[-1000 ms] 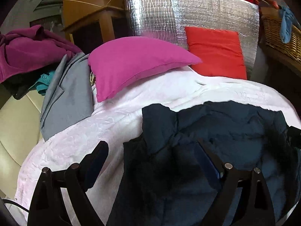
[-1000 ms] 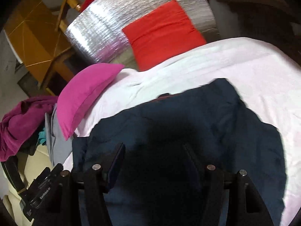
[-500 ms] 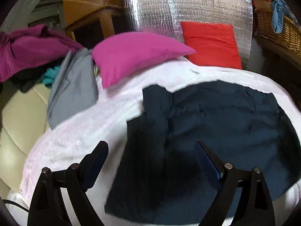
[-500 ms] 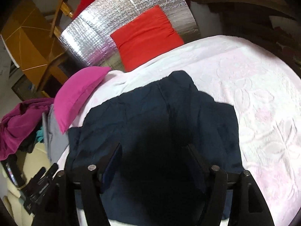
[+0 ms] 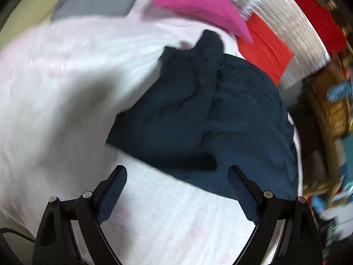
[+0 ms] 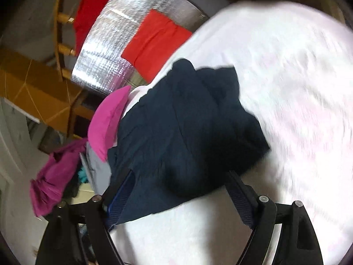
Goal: Fold large clothes
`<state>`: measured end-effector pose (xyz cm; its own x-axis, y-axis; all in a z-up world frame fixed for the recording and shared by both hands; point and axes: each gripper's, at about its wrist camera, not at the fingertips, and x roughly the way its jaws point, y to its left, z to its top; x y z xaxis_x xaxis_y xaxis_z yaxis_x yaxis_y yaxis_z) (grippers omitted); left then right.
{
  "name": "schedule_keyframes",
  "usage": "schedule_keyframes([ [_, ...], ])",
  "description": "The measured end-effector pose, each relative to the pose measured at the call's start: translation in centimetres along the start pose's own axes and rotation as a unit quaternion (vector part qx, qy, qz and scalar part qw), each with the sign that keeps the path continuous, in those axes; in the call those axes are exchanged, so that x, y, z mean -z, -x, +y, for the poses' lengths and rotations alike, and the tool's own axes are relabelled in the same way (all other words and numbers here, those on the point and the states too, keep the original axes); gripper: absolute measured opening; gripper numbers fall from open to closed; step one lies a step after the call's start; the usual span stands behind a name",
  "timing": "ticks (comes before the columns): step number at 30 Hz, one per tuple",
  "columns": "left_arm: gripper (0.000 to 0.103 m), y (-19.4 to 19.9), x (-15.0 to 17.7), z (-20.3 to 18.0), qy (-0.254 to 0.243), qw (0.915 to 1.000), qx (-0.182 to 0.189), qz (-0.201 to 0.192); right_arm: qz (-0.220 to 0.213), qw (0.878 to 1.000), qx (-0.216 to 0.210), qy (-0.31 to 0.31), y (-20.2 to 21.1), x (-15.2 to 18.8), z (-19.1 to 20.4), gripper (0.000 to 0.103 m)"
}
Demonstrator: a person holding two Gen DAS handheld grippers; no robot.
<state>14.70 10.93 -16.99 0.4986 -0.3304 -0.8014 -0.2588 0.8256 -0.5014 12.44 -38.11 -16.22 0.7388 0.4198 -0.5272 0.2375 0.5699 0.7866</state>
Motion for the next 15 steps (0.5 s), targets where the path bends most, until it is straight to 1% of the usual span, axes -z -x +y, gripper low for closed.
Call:
schedule_keyframes([
  [2,0.093,-0.6,0.2,1.1,0.036,0.9991,0.013,0.016,0.003,1.000,-0.004,-0.023,-0.2,0.6,-0.7,0.086],
  [6,0.093,-2.1,-0.1,2.2,0.082,0.9954,0.036,0.034,0.010,0.999,-0.003,-0.048,-1.7,0.8,-1.4,0.086],
  [8,0.093,-2.5,-0.5,2.6,0.098,0.9935,0.050,0.030,0.011,0.998,-0.002,-0.070,-2.7,0.6,-2.0,0.086],
  [11,0.093,-2.9,-1.3,2.6,0.112,0.9914,0.067,0.010,0.005,0.996,-0.006,-0.090,-3.9,0.1,-2.7,0.085],
  [15,0.092,-4.0,-1.8,2.4,0.126,0.9871,0.099,0.004,-0.007,0.993,-0.006,-0.115,-5.8,-0.7,-3.3,0.085],
])
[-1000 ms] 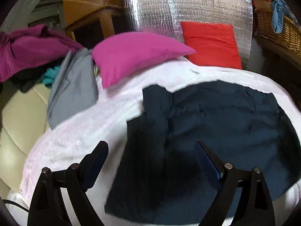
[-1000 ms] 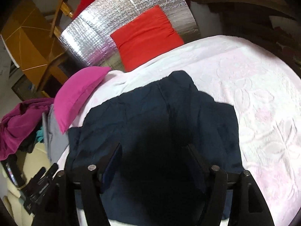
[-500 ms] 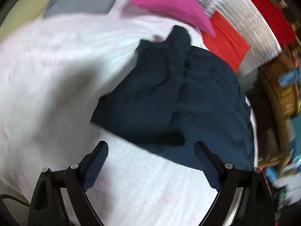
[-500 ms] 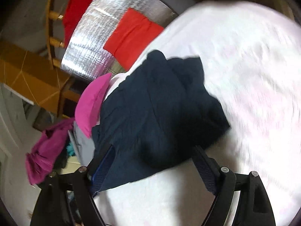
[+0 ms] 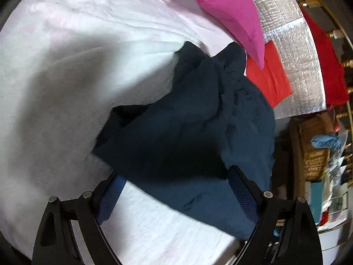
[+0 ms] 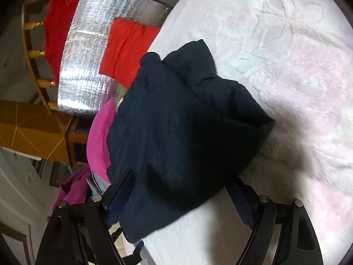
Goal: Fold large clothes
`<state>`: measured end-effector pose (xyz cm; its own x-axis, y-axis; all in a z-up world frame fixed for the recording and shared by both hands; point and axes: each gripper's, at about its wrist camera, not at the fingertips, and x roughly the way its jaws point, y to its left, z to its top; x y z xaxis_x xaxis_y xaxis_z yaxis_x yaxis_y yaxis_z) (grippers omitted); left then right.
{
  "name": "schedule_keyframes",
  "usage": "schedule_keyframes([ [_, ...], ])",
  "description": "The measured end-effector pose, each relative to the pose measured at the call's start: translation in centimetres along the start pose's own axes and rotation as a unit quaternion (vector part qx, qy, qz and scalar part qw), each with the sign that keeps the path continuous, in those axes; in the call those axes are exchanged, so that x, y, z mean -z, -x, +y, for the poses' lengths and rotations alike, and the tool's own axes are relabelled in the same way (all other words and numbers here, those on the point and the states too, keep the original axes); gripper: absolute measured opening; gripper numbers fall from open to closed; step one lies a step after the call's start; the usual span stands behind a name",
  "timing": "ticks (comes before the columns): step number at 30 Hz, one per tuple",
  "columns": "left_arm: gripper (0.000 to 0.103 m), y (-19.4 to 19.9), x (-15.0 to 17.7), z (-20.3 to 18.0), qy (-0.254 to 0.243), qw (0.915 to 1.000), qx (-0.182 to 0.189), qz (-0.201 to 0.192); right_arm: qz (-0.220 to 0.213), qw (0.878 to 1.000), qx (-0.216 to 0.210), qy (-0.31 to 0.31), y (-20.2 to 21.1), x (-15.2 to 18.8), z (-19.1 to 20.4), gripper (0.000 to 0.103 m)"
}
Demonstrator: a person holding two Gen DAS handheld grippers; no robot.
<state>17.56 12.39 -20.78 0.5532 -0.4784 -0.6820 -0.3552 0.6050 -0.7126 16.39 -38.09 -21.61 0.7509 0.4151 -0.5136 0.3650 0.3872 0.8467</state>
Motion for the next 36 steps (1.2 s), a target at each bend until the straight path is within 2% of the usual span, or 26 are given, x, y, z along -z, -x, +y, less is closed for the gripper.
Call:
schedule_keyframes([
  [2,0.092,-0.3,-0.3,0.0,0.013,0.9997,0.015,-0.014,-0.014,1.000,-0.002,-0.013,-0.6,-0.4,-0.3,0.081],
  [4,0.081,-0.5,-0.9,0.3,0.022,0.9990,0.028,-0.026,-0.027,0.999,-0.001,-0.020,-1.0,-0.8,-0.4,0.070],
  [5,0.069,-0.6,-1.2,0.5,0.025,0.9988,0.029,-0.029,-0.030,0.999,0.002,-0.021,-1.3,-1.0,-0.5,0.065],
  [6,0.062,-1.0,-1.4,0.6,0.025,0.9989,0.030,-0.027,-0.033,0.999,0.005,-0.021,-1.6,-1.1,-0.5,0.059],
  [7,0.059,-1.1,-1.4,0.6,0.025,0.9989,0.032,-0.025,-0.036,0.999,0.006,-0.020,-1.7,-1.1,-0.5,0.056],
  [9,0.042,-0.9,-1.6,0.6,0.019,0.9986,0.038,-0.032,-0.044,0.999,0.015,-0.008,-1.7,-0.9,0.0,0.051],
  [12,0.028,0.1,-1.6,0.0,-0.005,0.9983,0.036,-0.046,-0.053,0.998,0.022,0.009,-1.3,-0.6,0.5,0.043],
  [15,0.021,0.6,-1.4,-0.3,-0.020,0.9980,0.035,-0.049,-0.052,0.998,0.019,0.016,-0.7,-0.4,0.5,0.038],
  [27,0.017,3.6,0.1,0.1,-0.059,0.9970,0.017,-0.048,-0.011,0.998,0.016,0.057,1.8,1.4,0.5,0.034],
  [36,0.017,6.2,2.4,1.9,-0.054,0.9960,-0.001,-0.071,0.018,0.997,0.011,0.070,3.1,4.6,0.0,0.034],
])
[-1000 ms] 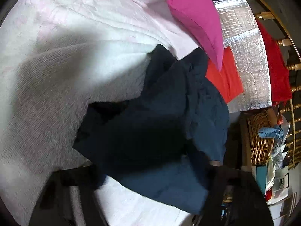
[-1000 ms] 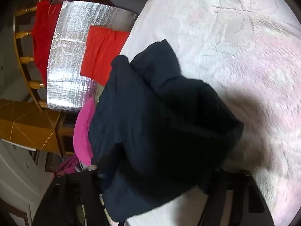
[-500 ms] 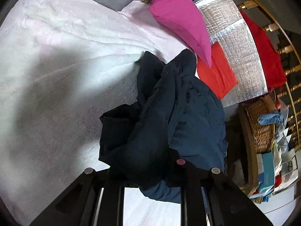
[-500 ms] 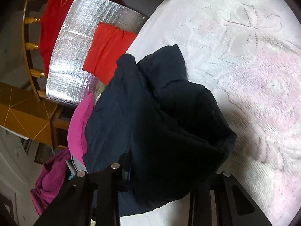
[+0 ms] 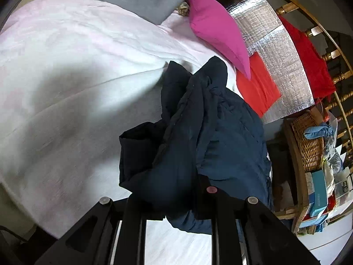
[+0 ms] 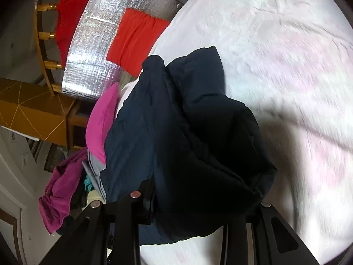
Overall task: Fold large clothes
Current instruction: 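Lower the folded jacket flat onto the blanket and open both tools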
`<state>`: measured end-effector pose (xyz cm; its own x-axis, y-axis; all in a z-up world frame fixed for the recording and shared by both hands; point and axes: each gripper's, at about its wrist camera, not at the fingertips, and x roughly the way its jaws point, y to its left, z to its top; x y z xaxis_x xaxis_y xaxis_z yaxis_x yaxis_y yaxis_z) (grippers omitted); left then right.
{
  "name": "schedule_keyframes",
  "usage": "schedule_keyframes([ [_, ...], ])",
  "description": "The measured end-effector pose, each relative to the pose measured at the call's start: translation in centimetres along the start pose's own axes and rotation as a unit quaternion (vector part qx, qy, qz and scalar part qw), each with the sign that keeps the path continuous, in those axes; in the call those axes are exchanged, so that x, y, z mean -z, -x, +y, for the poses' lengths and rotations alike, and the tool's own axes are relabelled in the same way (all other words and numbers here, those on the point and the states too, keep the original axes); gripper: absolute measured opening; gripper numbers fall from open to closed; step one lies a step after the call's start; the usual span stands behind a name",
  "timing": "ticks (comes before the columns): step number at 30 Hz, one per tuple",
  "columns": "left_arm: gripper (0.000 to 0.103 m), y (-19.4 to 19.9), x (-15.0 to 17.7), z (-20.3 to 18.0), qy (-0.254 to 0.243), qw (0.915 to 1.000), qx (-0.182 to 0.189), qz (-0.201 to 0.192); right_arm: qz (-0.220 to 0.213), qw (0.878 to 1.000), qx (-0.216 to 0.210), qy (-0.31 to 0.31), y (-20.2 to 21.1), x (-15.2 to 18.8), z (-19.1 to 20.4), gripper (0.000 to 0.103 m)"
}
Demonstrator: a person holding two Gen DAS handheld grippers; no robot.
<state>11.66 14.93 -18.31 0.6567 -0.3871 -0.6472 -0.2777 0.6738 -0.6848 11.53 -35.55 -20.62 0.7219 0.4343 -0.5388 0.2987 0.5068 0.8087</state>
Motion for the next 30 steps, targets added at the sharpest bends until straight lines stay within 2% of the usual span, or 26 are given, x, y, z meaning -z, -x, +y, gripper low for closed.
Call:
schedule_keyframes([
  [4,0.021,-0.9,-0.1,-0.1,-0.006,0.9998,-0.016,0.011,0.003,1.000,0.009,0.004,0.0,0.3,-0.4,0.035],
  [6,0.032,-1.4,-0.2,-0.4,-0.016,0.9992,-0.034,0.016,0.007,1.000,0.015,0.000,0.1,0.2,-0.6,0.042],
  [7,0.033,-1.4,-0.3,-0.7,-0.023,0.9987,-0.042,0.015,0.007,1.000,0.021,-0.002,0.3,0.3,-0.7,0.047],
  [8,0.040,-1.2,-0.2,-1.0,-0.032,0.9979,-0.054,0.013,0.008,1.000,0.024,-0.003,0.4,0.5,-0.8,0.052],
  [10,0.049,-0.6,0.0,-1.7,-0.056,0.9947,-0.086,0.003,0.008,1.000,0.024,-0.007,1.3,0.9,-1.1,0.063],
  [14,0.053,1.7,0.8,-3.3,-0.101,0.9871,-0.118,-0.037,0.005,0.999,0.049,0.013,4.1,2.4,-1.3,0.066],
  [16,0.058,2.9,1.4,-4.7,-0.132,0.9801,-0.131,-0.070,-0.001,0.997,0.064,0.040,5.5,3.1,-0.7,0.066],
  [18,0.067,4.0,1.9,-6.0,-0.169,0.9695,-0.137,-0.112,-0.026,0.992,0.084,0.090,7.2,4.0,0.6,0.066],
  [21,0.068,4.2,2.7,-7.8,-0.230,0.9503,-0.151,-0.146,-0.065,0.979,0.099,0.167,8.6,4.7,3.2,0.066],
  [22,0.068,4.0,2.9,-8.2,-0.243,0.9464,-0.151,-0.150,-0.077,0.973,0.101,0.193,8.6,4.9,4.2,0.065],
  [24,0.069,2.5,3.2,-9.0,-0.270,0.9380,-0.164,-0.143,-0.082,0.965,0.105,0.225,8.0,5.1,5.5,0.062],
  [27,0.069,-0.7,2.6,-9.1,-0.281,0.9332,-0.194,-0.110,-0.067,0.962,0.123,0.234,5.4,4.6,5.4,0.061],
  [30,0.069,-3.0,2.5,-7.8,-0.278,0.9300,-0.230,-0.069,-0.008,0.969,0.161,0.187,1.3,3.3,3.3,0.061],
])
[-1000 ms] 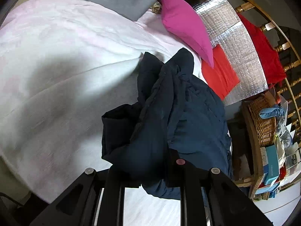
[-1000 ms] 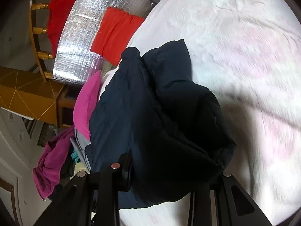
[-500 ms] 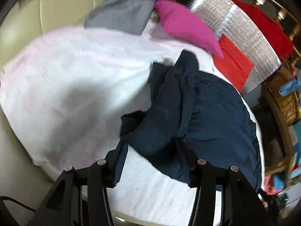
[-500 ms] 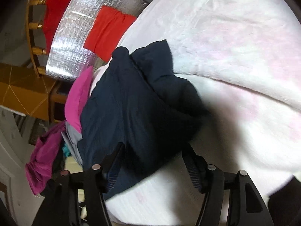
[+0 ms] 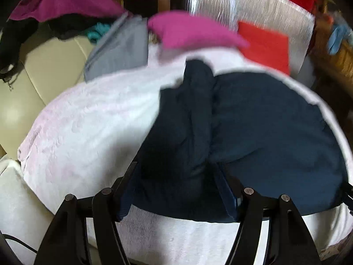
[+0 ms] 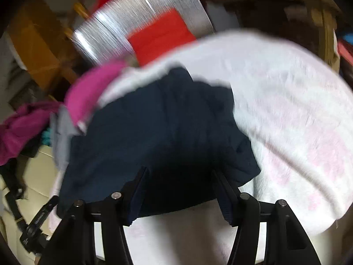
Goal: Fold large clothes
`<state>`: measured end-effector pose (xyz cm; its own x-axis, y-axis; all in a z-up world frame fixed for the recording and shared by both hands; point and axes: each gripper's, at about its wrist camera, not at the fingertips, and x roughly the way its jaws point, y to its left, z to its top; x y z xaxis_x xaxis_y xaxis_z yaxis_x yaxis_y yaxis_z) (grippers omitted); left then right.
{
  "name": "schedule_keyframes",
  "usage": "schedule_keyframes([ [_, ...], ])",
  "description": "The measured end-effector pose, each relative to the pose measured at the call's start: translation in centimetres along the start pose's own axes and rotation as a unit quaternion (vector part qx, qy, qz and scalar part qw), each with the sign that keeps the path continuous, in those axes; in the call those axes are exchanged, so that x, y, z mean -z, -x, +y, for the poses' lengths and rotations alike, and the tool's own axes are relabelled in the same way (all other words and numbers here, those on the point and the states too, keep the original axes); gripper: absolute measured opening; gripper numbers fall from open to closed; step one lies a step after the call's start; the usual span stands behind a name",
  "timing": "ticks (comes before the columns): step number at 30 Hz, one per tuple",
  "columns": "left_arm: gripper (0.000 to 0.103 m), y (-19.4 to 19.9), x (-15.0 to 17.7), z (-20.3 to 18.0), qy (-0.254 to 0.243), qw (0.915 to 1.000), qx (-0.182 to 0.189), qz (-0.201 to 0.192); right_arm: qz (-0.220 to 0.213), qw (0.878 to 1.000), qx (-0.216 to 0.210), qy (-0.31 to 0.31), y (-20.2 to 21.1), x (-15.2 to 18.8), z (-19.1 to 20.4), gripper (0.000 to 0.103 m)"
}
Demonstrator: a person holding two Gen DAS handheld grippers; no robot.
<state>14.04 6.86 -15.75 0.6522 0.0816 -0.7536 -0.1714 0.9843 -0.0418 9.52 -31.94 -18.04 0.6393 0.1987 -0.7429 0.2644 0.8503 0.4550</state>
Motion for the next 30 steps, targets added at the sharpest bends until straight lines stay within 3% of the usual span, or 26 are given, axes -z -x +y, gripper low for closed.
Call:
schedule_keyframes([
  [1,0.069,-0.4,0.1,0.1,0.000,1.0000,-0.003,0.006,0.018,1.000,-0.001,-0.016,-1.0,-0.1,-0.4,0.062],
  [3,0.069,-0.6,0.0,0.2,-0.004,1.0000,-0.008,0.000,0.014,0.999,-0.007,-0.032,-0.9,-0.2,-0.6,0.063],
  [8,0.069,2.1,0.4,0.2,-0.027,0.9989,-0.029,-0.027,-0.016,1.000,0.019,0.016,1.4,0.8,0.7,0.064],
  [11,0.071,5.2,0.8,-0.1,-0.036,0.9966,-0.041,-0.061,-0.049,0.996,0.040,0.064,3.8,2.1,2.4,0.067],
  [14,0.083,8.2,1.8,-0.3,-0.047,0.9940,-0.047,-0.087,-0.086,0.988,0.056,0.113,6.8,3.8,4.0,0.074],
  [19,0.084,13.6,3.6,-1.5,-0.071,0.9906,-0.044,-0.109,-0.113,0.977,0.086,0.158,10.8,6.6,6.0,0.080],
  [24,0.093,18.8,5.7,-2.4,-0.086,0.9867,-0.050,-0.129,-0.143,0.969,0.097,0.176,14.7,9.0,7.7,0.080],
  [30,0.097,24.1,7.6,-2.6,-0.093,0.9812,-0.045,-0.163,-0.167,0.967,0.100,0.163,20.1,12.7,8.2,0.080],
])
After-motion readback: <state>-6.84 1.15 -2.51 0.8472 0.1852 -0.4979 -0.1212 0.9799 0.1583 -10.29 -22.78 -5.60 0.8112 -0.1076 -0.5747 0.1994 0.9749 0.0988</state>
